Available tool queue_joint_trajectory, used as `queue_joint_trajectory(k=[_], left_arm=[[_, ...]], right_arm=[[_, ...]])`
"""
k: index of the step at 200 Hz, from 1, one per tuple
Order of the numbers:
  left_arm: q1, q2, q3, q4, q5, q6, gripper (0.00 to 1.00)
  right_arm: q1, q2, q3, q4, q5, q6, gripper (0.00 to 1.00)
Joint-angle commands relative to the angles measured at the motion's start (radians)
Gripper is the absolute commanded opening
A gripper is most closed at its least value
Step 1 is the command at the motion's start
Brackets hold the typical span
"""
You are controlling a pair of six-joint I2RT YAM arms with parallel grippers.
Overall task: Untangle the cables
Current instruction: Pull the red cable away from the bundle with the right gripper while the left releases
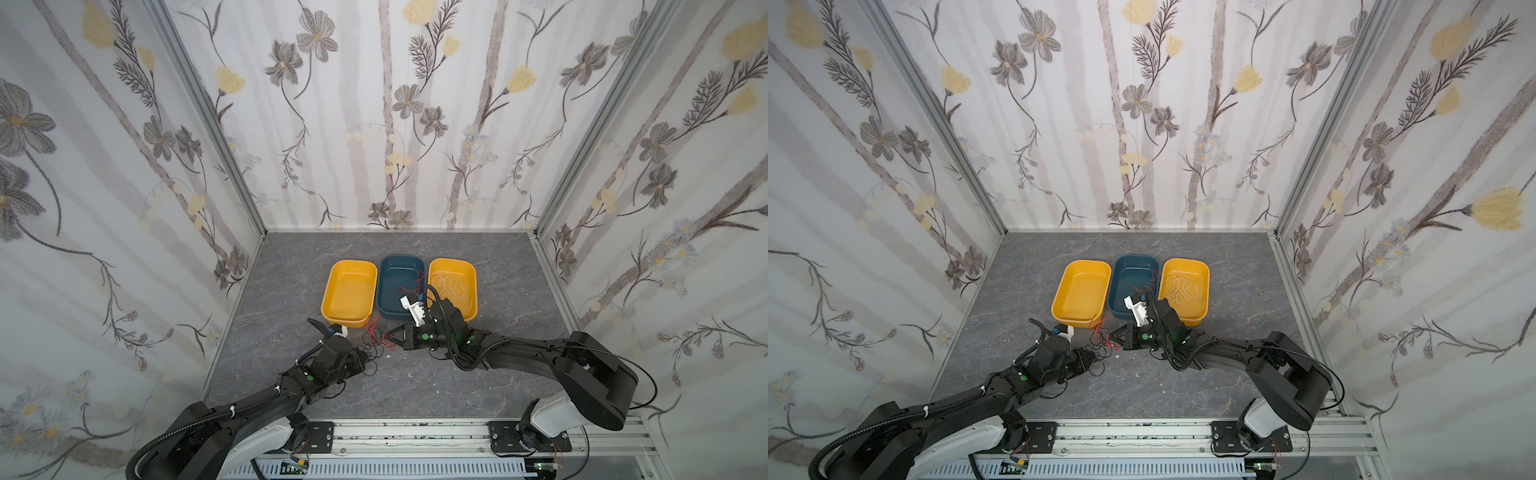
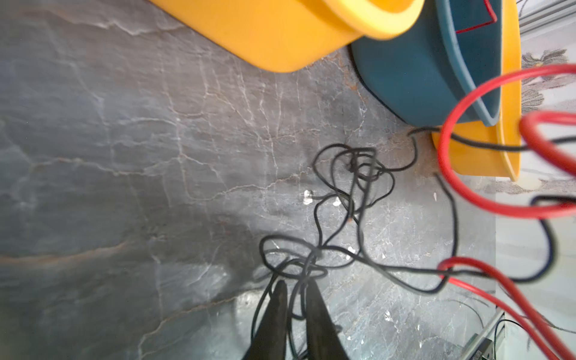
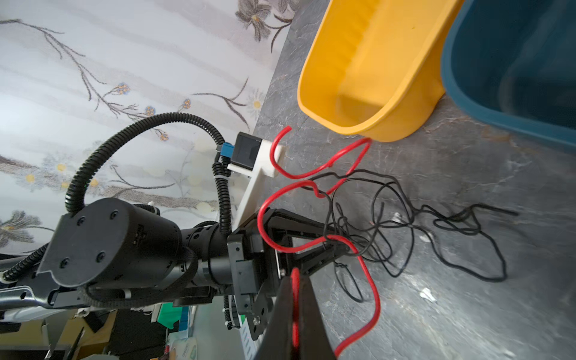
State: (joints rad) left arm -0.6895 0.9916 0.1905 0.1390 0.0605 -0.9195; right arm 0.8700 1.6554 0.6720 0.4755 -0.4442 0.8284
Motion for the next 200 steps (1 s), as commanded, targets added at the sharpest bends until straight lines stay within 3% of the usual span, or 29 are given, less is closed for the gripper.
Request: queue_joint_trajectory(k=[1, 56, 120, 158, 182, 200], left_arm=[[0.009, -0.006, 0.007, -0.042, -0.042, -0.008, 0.09], [0.058, -0.024, 0.017, -0.176, -0.083, -0.022, 0.01], [0.115, -0.084, 0.017, -0.288, -0.115, -0.048, 0.0], [0.122, -0.077, 0.046, -0.308, -0.096, -0.022, 0.0], [0.122, -0.087, 0.075, -0.328, -0.091, 0.007, 0.08], [0.122, -0.088, 0.099, -0.343, -0.07, 0.027, 0.23]], right_arm=[[-0.019, -0.042, -0.007, -0.129, 0.068, -0.1, 0.04], [-0.086, -0.188, -0.048, -0.401, 0.249, -0.228, 0.04], [-0.22, -0.368, -0.103, -0.612, 0.481, -0.255, 0.04], [-0.259, -0.444, -0.114, -0.632, 0.487, -0.288, 0.04], [-0.259, -0.466, -0.111, -0.62, 0.455, -0.313, 0.04], [-0.259, -0.47, -0.109, -0.616, 0.431, -0.321, 0.04]])
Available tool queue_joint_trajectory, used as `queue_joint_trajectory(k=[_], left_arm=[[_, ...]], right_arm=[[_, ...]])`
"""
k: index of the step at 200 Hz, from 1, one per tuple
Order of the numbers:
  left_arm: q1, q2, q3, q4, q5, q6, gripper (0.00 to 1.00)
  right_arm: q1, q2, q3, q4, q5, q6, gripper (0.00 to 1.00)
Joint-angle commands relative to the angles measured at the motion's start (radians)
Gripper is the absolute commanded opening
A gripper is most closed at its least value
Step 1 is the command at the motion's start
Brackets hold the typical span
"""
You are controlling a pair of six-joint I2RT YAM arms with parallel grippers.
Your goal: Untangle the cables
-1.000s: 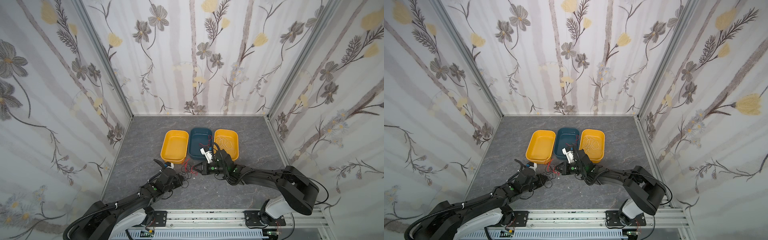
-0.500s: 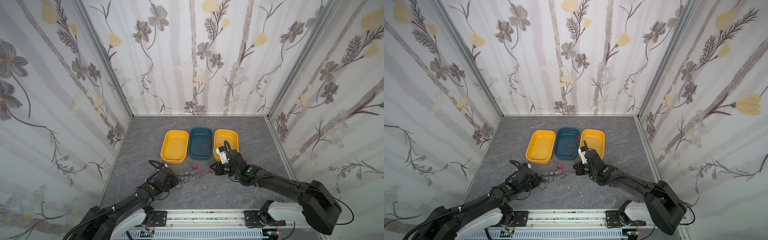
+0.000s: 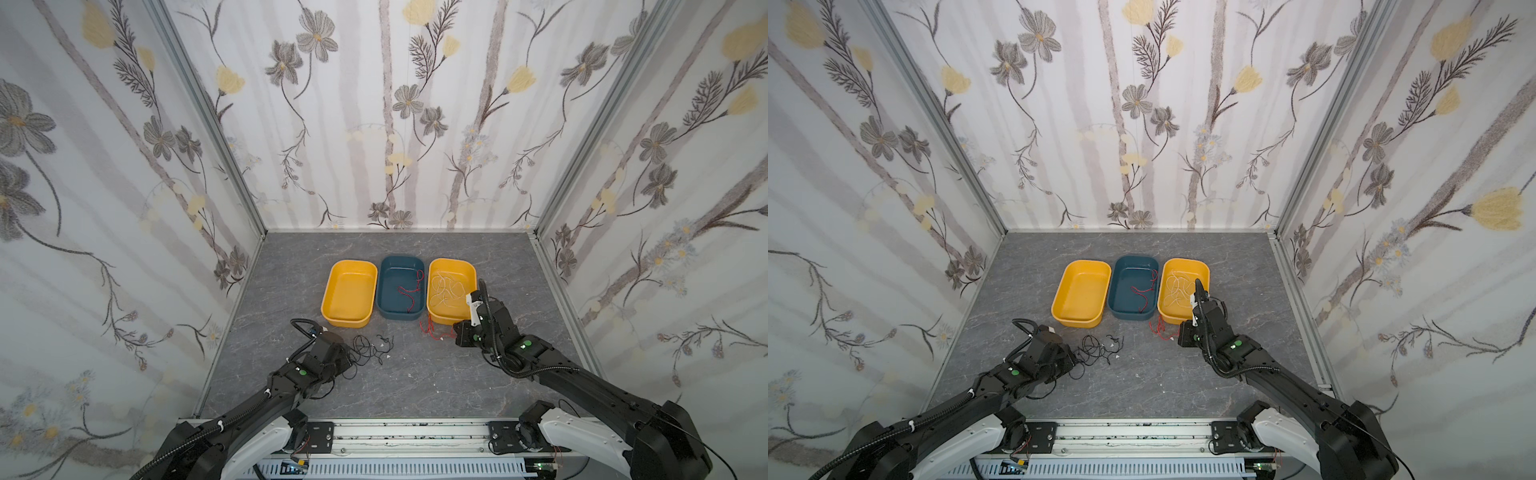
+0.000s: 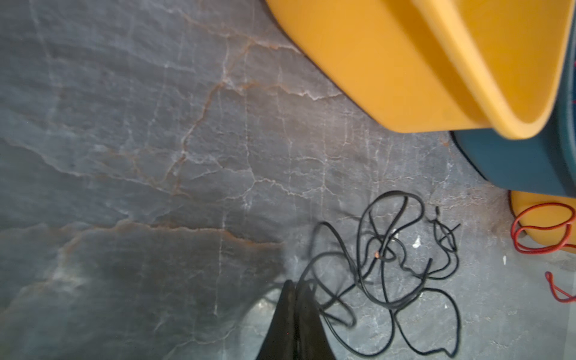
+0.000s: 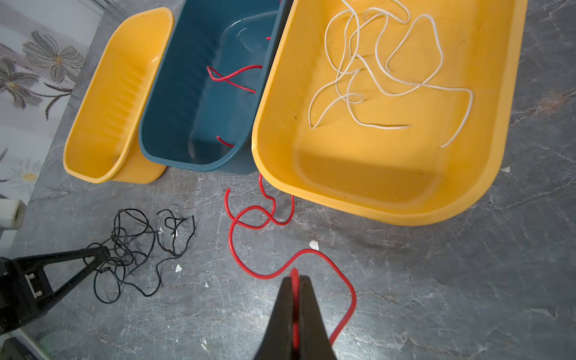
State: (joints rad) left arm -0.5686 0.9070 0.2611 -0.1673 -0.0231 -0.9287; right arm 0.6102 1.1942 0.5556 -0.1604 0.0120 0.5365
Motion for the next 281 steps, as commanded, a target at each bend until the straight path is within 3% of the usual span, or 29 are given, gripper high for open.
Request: queue_joint_trajectory(k=[1, 44, 96, 144, 202, 248, 281], left_arm=[[0.001, -0.003, 0.029, -0.037, 0.015, 0.037, 0.24], [0.001, -0.032, 0.08, -0.082, 0.037, 0.081, 0.46], [-0.029, -0.02, 0.154, -0.035, 0.129, 0.11, 0.58], [-0.118, 0.095, 0.196, 0.166, 0.229, 0.105, 0.61], [-0.167, 0.205, 0.209, 0.378, 0.289, 0.079, 0.64], [-0.171, 0.246, 0.217, 0.386, 0.262, 0.097, 0.63], [-0.171, 0.272, 0.246, 0.313, 0.226, 0.13, 0.53]], right_arm=[[0.001, -0.01, 0.007, 0.02, -0.027, -0.029, 0.04], [0.001, -0.013, 0.002, 0.054, -0.141, -0.058, 0.04], [0.002, -0.023, -0.023, 0.146, -0.308, -0.083, 0.04], [0.015, -0.019, -0.058, 0.249, -0.479, -0.083, 0.04], [0.065, 0.021, -0.06, 0.294, -0.51, -0.073, 0.04], [0.115, 0.047, -0.06, 0.344, -0.532, -0.051, 0.04], [0.141, 0.058, -0.06, 0.37, -0.535, -0.036, 0.04]])
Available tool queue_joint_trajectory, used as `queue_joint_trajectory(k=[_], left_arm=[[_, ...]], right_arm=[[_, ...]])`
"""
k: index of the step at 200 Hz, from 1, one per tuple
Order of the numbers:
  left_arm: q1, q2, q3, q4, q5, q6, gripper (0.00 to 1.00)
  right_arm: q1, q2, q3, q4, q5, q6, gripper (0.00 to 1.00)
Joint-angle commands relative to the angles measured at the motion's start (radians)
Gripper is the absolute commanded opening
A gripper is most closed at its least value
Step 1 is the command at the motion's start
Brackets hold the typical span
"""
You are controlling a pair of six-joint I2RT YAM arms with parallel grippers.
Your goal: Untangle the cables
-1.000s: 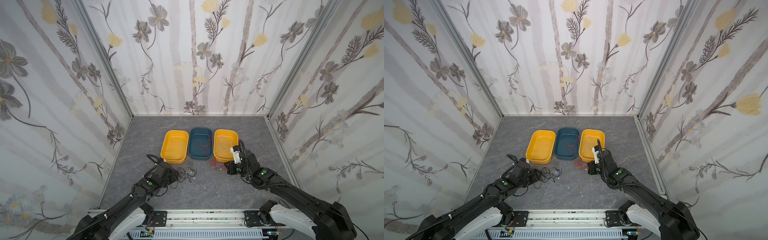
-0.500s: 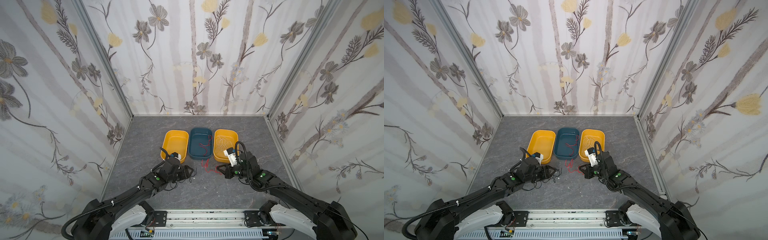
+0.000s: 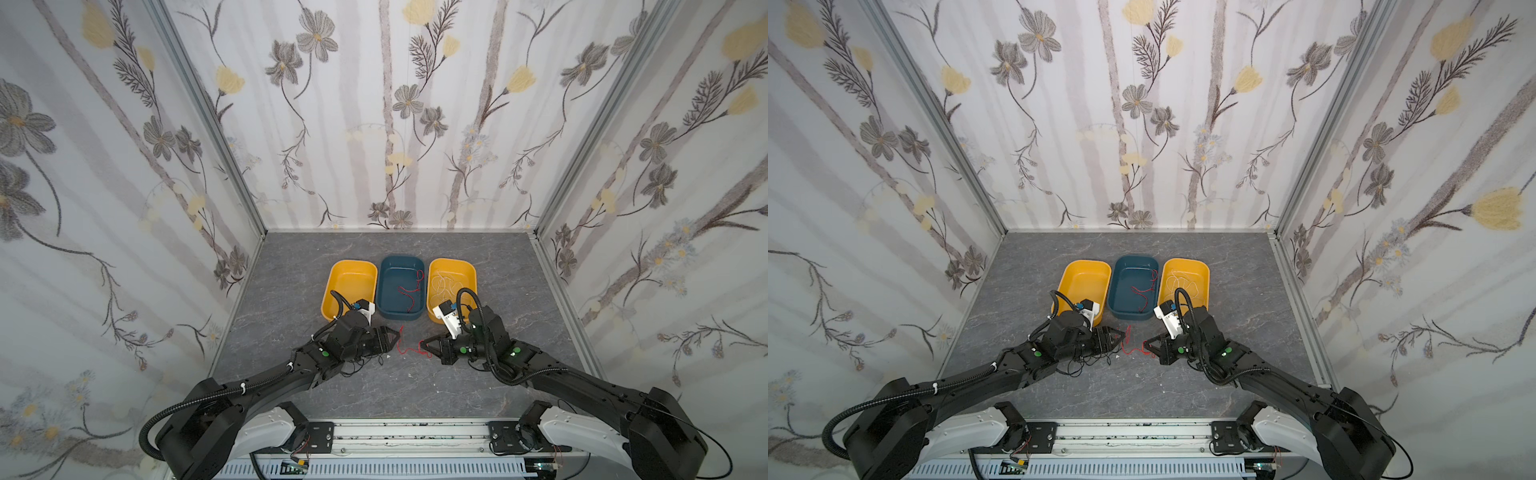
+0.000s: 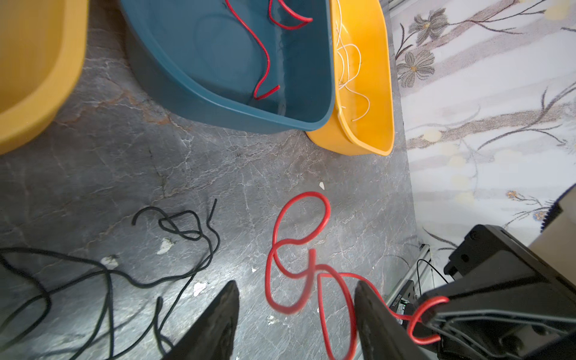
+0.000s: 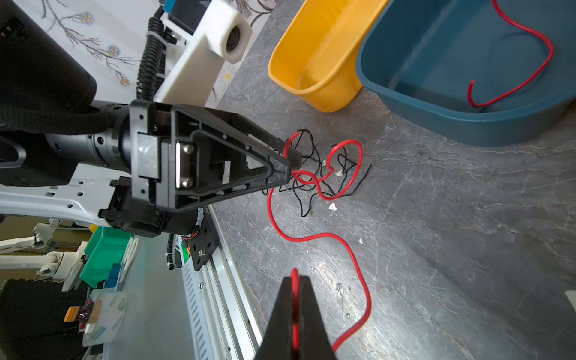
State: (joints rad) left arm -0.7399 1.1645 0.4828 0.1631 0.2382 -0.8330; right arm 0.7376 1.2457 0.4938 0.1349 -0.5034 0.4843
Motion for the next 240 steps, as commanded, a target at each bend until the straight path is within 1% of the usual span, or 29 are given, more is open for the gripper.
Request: queue_joint_trajectory(k=[1, 13, 34, 46, 67, 101, 121, 148, 156, 170, 182, 192, 207, 240], left_arm=[[0.0, 0.015, 0.024, -0.019, -0.035, 0.035, 0.53], [0.0, 0.018, 0.025, -0.025, -0.038, 0.038, 0.48], [0.0, 0.016, 0.023, -0.033, -0.052, 0.038, 0.32], [0.001, 0.016, 0.024, -0.048, -0.063, 0.038, 0.25], [0.0, 0.004, 0.02, -0.07, -0.081, 0.035, 0.18], [0.007, -0.027, 0.007, -0.087, -0.101, 0.031, 0.16], [0.012, -0.035, 0.004, -0.085, -0.091, 0.027, 0.17], [0.018, -0.04, -0.01, -0.058, -0.081, 0.014, 0.26], [0.021, -0.039, -0.017, -0.048, -0.074, 0.01, 0.26], [0.022, -0.035, -0.019, -0.046, -0.074, 0.008, 0.22], [0.022, -0.034, -0.021, -0.043, -0.076, 0.007, 0.22], [0.022, -0.035, -0.029, -0.019, -0.062, 0.006, 0.26], [0.022, -0.043, -0.042, 0.033, -0.033, 0.0, 0.34], [0.022, -0.073, -0.056, 0.098, 0.005, -0.009, 0.44]], right_arm=[[0.014, 0.006, 0.002, 0.074, -0.02, 0.017, 0.04], [0.021, 0.003, 0.002, 0.082, -0.021, 0.021, 0.04], [0.025, -0.004, 0.0, 0.086, -0.023, 0.025, 0.04], [0.025, -0.009, -0.001, 0.08, -0.019, 0.019, 0.04], [0.022, -0.028, -0.003, 0.039, 0.018, 0.0, 0.04], [0.001, -0.058, -0.017, -0.002, 0.047, -0.012, 0.04], [-0.001, -0.067, -0.02, -0.016, 0.049, -0.016, 0.04], [0.002, -0.062, -0.023, -0.006, 0.024, -0.018, 0.04], [0.003, -0.059, -0.023, -0.004, 0.023, -0.018, 0.04], [0.005, -0.057, -0.023, 0.0, 0.023, -0.016, 0.04], [0.006, -0.06, -0.023, 0.003, 0.023, -0.014, 0.04], [0.006, -0.061, -0.023, 0.004, 0.02, -0.013, 0.05], [0.006, -0.061, -0.025, 0.008, 0.015, -0.014, 0.04], [0.006, -0.055, -0.029, 0.016, 0.01, -0.01, 0.04]])
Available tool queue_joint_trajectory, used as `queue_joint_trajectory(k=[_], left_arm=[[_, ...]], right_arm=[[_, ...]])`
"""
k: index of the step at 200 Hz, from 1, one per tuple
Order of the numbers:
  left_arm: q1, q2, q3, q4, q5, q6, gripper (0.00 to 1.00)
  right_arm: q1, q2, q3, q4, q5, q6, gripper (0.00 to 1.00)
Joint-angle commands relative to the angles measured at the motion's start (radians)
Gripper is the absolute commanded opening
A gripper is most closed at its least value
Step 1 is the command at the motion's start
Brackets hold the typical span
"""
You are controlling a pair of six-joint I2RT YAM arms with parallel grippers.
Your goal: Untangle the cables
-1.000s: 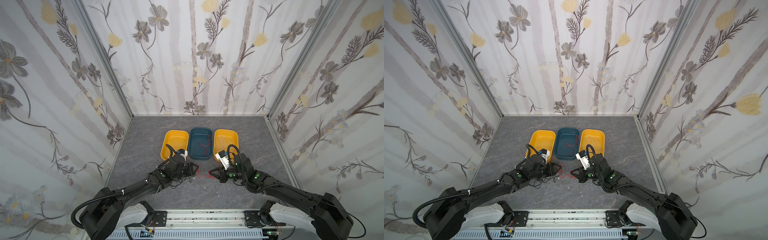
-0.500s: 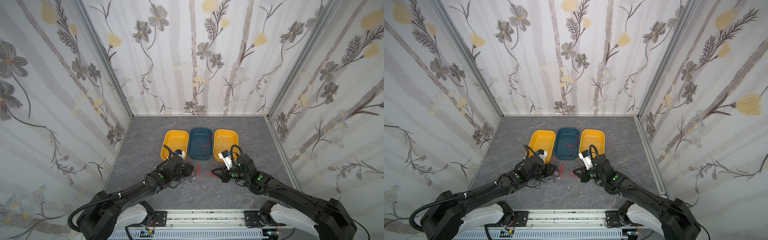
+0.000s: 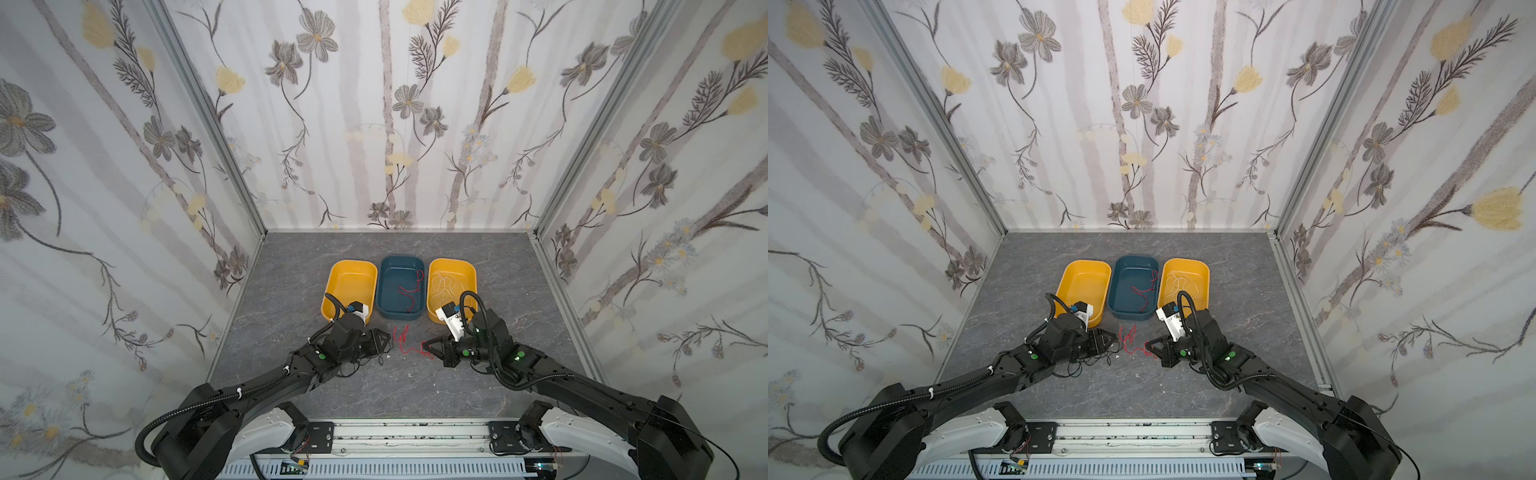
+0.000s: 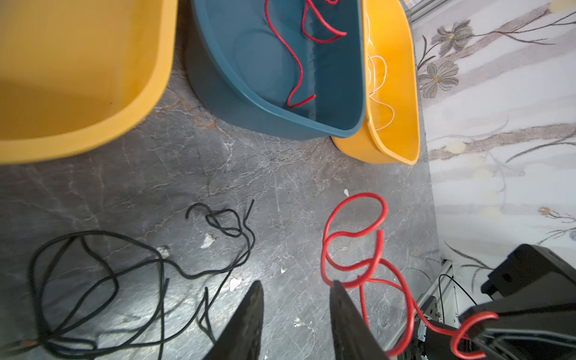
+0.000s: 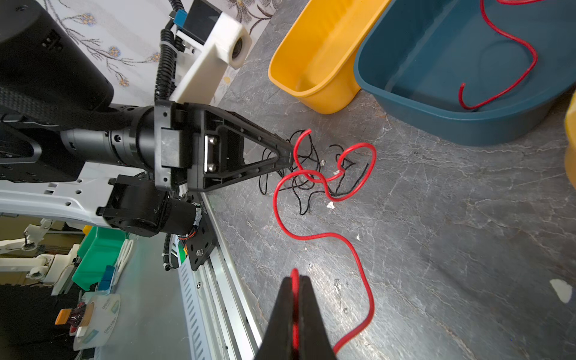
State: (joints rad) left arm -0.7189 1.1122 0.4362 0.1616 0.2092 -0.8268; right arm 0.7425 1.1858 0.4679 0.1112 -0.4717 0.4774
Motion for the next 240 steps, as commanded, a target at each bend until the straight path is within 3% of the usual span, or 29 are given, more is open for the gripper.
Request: queue_joint_trajectory(k=[1, 98, 161, 186, 240], left_arm=[[0.001, -0.021, -0.01, 0.1, 0.034, -0.015, 0.44], [0.009, 0.045, 0.015, 0.119, 0.048, -0.018, 0.44], [0.009, 0.067, 0.029, 0.074, 0.019, -0.003, 0.16], [0.01, 0.055, 0.038, 0.023, -0.021, 0.006, 0.0], [0.066, -0.026, 0.033, -0.106, -0.09, 0.018, 0.0]], right_arm=[[0.001, 0.004, -0.003, 0.041, -0.023, -0.003, 0.04], [0.022, 0.011, 0.015, 0.056, -0.037, 0.007, 0.04], [0.024, 0.006, 0.034, 0.064, -0.025, 0.008, 0.04], [0.017, -0.002, 0.043, 0.032, 0.026, 0.001, 0.04], [-0.119, -0.059, 0.034, -0.063, 0.14, 0.016, 0.04]])
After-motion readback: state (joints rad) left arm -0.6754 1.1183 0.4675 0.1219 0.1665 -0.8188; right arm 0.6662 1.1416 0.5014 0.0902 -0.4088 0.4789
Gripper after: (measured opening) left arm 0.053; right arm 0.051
